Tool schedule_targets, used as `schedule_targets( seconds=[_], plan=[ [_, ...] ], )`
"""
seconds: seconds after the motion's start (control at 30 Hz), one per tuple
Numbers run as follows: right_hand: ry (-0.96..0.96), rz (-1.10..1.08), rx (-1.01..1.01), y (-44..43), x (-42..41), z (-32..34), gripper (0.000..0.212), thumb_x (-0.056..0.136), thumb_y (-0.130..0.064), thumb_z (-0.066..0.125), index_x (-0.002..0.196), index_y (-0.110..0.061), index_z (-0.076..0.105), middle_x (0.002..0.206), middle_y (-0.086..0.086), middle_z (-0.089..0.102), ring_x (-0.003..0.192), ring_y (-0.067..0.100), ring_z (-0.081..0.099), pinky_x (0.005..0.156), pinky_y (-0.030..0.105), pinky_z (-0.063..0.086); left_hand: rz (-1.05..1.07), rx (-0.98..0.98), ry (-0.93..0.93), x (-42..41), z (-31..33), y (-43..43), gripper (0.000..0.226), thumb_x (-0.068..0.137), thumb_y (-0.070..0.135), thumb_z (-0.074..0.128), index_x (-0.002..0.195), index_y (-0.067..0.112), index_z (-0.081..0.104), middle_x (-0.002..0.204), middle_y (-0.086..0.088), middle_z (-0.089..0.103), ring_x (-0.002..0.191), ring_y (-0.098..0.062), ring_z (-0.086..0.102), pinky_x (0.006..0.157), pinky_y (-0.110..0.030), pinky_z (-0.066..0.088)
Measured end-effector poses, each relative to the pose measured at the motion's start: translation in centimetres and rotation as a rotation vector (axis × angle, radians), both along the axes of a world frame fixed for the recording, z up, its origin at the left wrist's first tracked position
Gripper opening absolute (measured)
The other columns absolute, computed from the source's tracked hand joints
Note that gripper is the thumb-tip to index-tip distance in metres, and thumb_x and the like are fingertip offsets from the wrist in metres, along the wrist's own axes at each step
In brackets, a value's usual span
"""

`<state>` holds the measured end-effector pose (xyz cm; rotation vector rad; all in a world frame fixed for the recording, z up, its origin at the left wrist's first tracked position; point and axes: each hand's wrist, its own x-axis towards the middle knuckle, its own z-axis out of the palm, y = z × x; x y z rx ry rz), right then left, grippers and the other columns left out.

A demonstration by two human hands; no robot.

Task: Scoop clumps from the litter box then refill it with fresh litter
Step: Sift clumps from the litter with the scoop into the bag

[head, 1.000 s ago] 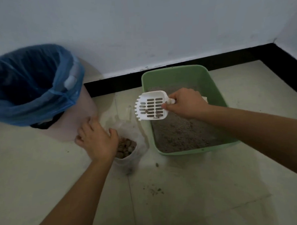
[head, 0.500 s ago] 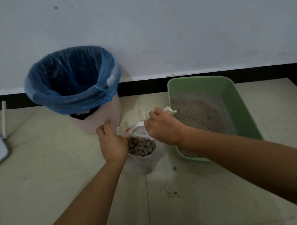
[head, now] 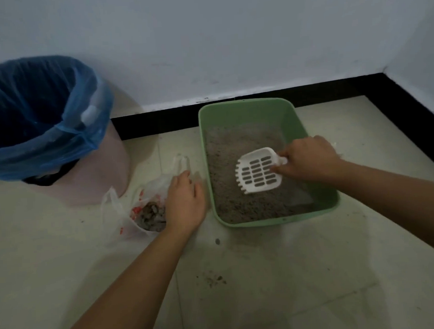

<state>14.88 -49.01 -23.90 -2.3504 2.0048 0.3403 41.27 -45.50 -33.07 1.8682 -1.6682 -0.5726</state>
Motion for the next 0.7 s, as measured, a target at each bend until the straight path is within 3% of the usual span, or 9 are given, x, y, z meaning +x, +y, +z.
schedule_targets(
  seconds=[0.07, 0.13, 0.3, 0.43, 0.57, 0.7],
  plan=[
    [0.108, 0.059, 0.0, 0.8, -1.1, -0.9, 0.042, 0.092, -0.064, 0.044, 0.096, -0.033, 0.072, 0.061, -0.007, 0.059, 0.058, 0.009, 0.056, 0.073, 0.028, 0.047, 0.009, 0.125, 0.095, -2.0, -1.1, -0.2, 0.037, 0.103, 0.028, 0.035, 0.107, 0.0, 0.06, 0.105, -0.021, 0.061, 0.102, -0.037, 0.057, 0.082, -0.038, 0.042],
    [0.188, 0.167, -0.028, 1.7, -1.3, -1.7, 0.037, 0.092, -0.059, 0.047, 0.097, -0.031, 0.07, 0.07, -0.008, 0.064, 0.07, 0.012, 0.059, 0.083, 0.03, 0.044, 0.009, 0.177, 0.131, -3.6, -1.8, -0.3, 0.041, 0.105, 0.028, 0.03, 0.086, 0.003, 0.057, 0.093, -0.022, 0.061, 0.089, -0.036, 0.058, 0.072, -0.036, 0.038],
    [0.339, 0.306, -0.068, 2.6, -0.3, -3.5, 0.027, 0.088, -0.042, 0.062, 0.108, -0.024, 0.065, 0.097, -0.001, 0.071, 0.091, 0.019, 0.057, 0.082, 0.037, 0.034, 0.188, 0.112, 0.192, -6.0, -2.4, 0.3, 0.045, 0.106, 0.025, 0.03, 0.09, -0.005, 0.059, 0.089, -0.016, 0.05, 0.078, -0.027, 0.046, 0.07, -0.03, 0.028],
    [0.317, 0.14, 0.001, 1.8, -0.2, -4.5, 0.015, 0.089, -0.038, 0.062, 0.087, -0.023, 0.059, 0.083, -0.001, 0.065, 0.08, 0.019, 0.052, 0.082, 0.037, 0.034, 0.261, 0.082, 0.272, -6.3, -2.9, 0.4, 0.043, 0.106, 0.026, 0.031, 0.075, 0.004, 0.052, 0.081, -0.01, 0.049, 0.076, -0.024, 0.044, 0.07, -0.03, 0.028],
    [0.202, -0.046, 0.069, 0.8, -0.4, -5.0, 0.037, 0.091, -0.037, 0.06, 0.068, -0.022, 0.036, 0.062, -0.004, 0.042, 0.068, 0.018, 0.048, 0.072, 0.033, 0.034, 0.298, 0.08, 0.363, -6.5, -2.8, 0.5, 0.047, 0.106, 0.03, 0.032, 0.06, 0.019, 0.033, 0.063, 0.001, 0.038, 0.059, -0.015, 0.036, 0.062, -0.032, 0.026],
    [-0.06, -0.151, 0.3, 1.5, -0.8, -5.8, 0.037, 0.086, -0.046, 0.065, 0.07, -0.019, 0.046, 0.063, -0.004, 0.045, 0.069, 0.019, 0.055, 0.063, 0.029, 0.044, 0.303, 0.065, 0.414, -6.5, -3.0, 0.6, 0.048, 0.105, 0.03, 0.033, 0.059, 0.019, 0.03, 0.06, 0.001, 0.035, 0.057, -0.015, 0.033, 0.057, -0.033, 0.024]
  ],
)
